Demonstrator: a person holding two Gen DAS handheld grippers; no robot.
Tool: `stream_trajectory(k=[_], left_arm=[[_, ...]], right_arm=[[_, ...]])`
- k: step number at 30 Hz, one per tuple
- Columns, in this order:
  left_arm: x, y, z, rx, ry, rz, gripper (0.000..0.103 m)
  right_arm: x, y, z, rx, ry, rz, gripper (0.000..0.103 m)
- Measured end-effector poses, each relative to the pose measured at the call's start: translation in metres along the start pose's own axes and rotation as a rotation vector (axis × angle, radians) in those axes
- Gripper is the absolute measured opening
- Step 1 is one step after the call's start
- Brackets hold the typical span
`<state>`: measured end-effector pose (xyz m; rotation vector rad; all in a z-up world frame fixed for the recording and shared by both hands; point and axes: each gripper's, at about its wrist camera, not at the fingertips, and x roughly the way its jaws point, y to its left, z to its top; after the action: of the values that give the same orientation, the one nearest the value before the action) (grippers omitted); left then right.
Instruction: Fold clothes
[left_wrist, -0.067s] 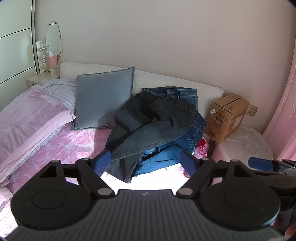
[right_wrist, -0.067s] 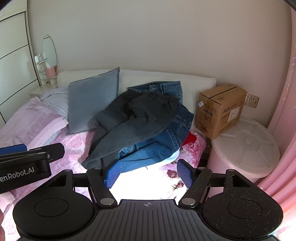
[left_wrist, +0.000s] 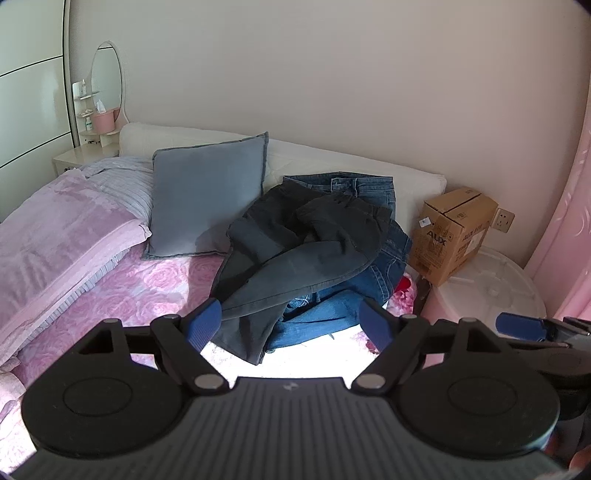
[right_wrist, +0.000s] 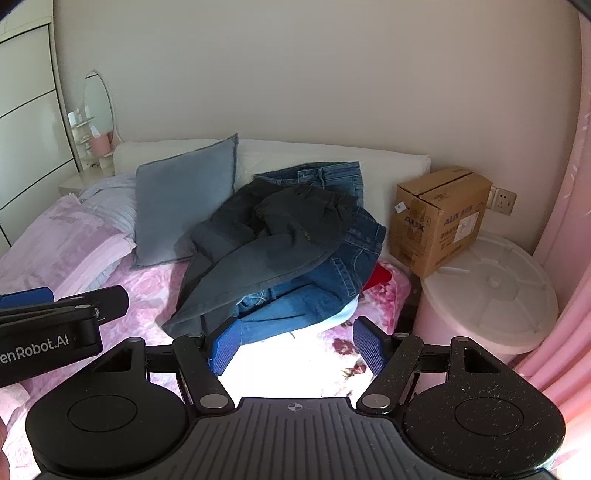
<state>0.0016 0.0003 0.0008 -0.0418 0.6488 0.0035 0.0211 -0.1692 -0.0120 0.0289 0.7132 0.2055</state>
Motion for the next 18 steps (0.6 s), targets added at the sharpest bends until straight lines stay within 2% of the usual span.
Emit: stream_trajectory(k=[18], left_arm=[[0.004,0.01,0.004,0.009,-0.008,-0.007,0.079]], right_arm=[[-0.001,0.001,-0.001,-0.001,-0.012,-0.018,0.07]])
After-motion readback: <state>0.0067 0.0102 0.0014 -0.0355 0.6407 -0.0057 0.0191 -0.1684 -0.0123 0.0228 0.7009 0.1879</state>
